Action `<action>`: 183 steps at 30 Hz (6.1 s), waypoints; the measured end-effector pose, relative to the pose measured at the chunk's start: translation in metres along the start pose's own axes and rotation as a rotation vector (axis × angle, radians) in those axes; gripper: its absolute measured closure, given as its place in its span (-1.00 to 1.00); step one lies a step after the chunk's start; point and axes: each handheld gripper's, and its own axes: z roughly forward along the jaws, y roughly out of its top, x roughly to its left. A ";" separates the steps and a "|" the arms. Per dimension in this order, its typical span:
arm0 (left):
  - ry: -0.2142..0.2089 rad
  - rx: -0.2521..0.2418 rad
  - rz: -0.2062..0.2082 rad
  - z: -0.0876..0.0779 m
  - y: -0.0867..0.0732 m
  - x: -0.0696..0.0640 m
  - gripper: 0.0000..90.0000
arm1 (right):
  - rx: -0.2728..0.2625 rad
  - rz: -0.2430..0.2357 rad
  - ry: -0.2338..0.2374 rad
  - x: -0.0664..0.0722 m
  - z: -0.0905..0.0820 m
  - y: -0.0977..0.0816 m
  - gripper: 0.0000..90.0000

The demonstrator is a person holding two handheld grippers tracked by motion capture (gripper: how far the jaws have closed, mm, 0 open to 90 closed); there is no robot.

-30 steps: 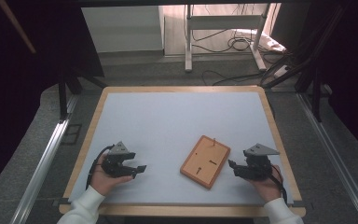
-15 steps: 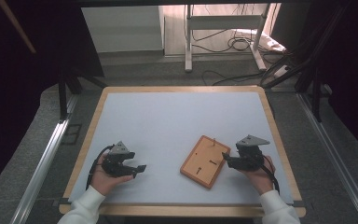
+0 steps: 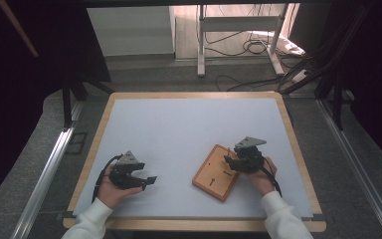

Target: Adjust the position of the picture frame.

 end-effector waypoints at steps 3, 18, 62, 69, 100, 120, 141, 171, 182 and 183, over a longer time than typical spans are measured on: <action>-0.001 0.000 0.000 0.000 0.000 0.000 -0.45 | 0.010 -0.007 -0.001 0.000 0.007 0.003 0.19; -0.002 -0.002 0.002 0.000 0.000 0.000 -0.45 | -0.018 0.023 0.024 -0.005 0.015 0.004 0.88; 0.010 -0.045 -0.012 -0.009 -0.001 0.007 -0.44 | -0.006 -0.154 0.218 0.108 0.060 0.078 0.90; 0.011 -0.045 -0.009 -0.009 -0.001 0.008 -0.44 | 0.017 -0.152 0.210 0.106 0.078 0.073 0.88; 0.016 -0.041 0.017 -0.005 0.001 0.001 -0.45 | 0.073 -0.125 0.228 0.060 -0.029 -0.032 1.00; 0.008 -0.039 0.022 -0.003 0.002 0.000 -0.45 | 0.111 -0.159 0.263 0.079 -0.026 -0.034 1.00; 0.003 -0.038 0.029 -0.003 0.003 0.001 -0.45 | 0.114 -0.205 0.322 0.115 -0.024 -0.037 1.00; 0.003 -0.033 0.032 -0.002 0.003 0.001 -0.45 | 0.073 -0.165 0.358 0.118 -0.026 -0.035 1.00; 0.002 -0.043 0.029 -0.003 0.004 0.001 -0.45 | -0.026 -0.040 0.183 0.058 -0.056 -0.052 0.93; 0.002 -0.040 0.031 -0.003 0.004 0.000 -0.45 | -0.026 -0.040 0.183 0.058 -0.056 -0.052 0.93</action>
